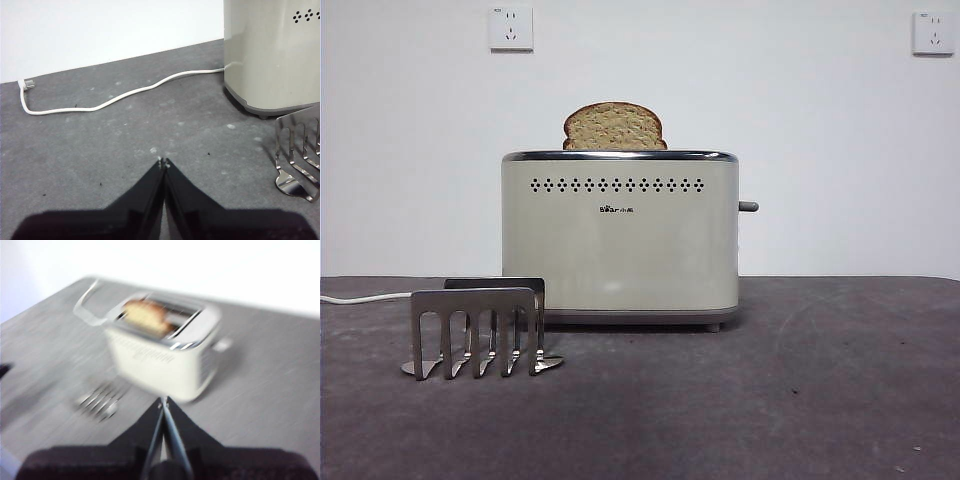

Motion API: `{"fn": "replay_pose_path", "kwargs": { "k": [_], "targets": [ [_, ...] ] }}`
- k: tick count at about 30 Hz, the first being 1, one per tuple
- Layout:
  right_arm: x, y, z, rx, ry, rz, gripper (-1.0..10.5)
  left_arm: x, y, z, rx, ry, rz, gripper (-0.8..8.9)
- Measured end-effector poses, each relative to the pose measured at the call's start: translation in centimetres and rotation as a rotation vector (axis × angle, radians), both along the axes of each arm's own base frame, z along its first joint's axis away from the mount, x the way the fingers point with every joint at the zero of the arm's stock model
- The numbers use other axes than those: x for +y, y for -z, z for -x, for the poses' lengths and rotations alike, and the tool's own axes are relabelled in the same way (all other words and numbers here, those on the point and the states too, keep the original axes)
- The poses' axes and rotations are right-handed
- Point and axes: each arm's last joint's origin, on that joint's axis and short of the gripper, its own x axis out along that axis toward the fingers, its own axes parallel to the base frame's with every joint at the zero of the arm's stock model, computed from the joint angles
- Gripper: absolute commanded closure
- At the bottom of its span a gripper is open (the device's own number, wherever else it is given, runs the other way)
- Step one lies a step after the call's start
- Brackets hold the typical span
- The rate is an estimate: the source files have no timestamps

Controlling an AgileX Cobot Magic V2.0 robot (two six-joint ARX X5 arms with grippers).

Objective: Pick up a slice of bread from the rack,put the bread on the toaster,press the button

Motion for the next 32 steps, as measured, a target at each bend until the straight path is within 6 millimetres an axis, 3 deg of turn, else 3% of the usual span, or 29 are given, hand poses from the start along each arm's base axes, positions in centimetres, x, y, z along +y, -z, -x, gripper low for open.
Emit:
{"fn": "replay_pose_path", "kwargs": {
  "k": [3, 7, 13, 16, 26, 32],
  "targets": [
    [-0.3, 2.5, 0.2, -0.121, 0.088, -0.01, 9.5, 0.0, 0.0, 0.0, 0.0, 0.0, 0.0, 8.17],
    [-0.4, 7.9, -0.5, -0.183, 0.111, -0.048, 9.5, 0.0, 0.0, 0.0, 0.0, 0.0, 0.0, 8.17],
    [-0.8, 15.9, -1.2, -0.159, 0.268, -0.091, 9.5, 0.0, 0.0, 0.0, 0.0, 0.0, 0.0, 8.17],
    [-0.8, 18.9, -1.5, -0.1, 0.325, -0.101, 9.5, 0.0, 0.0, 0.0, 0.0, 0.0, 0.0, 8.17],
    [-0.6, 23.2, -1.8, -0.042, 0.35, -0.098, 9.5, 0.0, 0.0, 0.0, 0.0, 0.0, 0.0, 8.17],
    [-0.5, 23.2, -1.8, -0.053, 0.348, -0.107, 9.5, 0.0, 0.0, 0.0, 0.0, 0.0, 0.0, 8.17]
  ]
}}
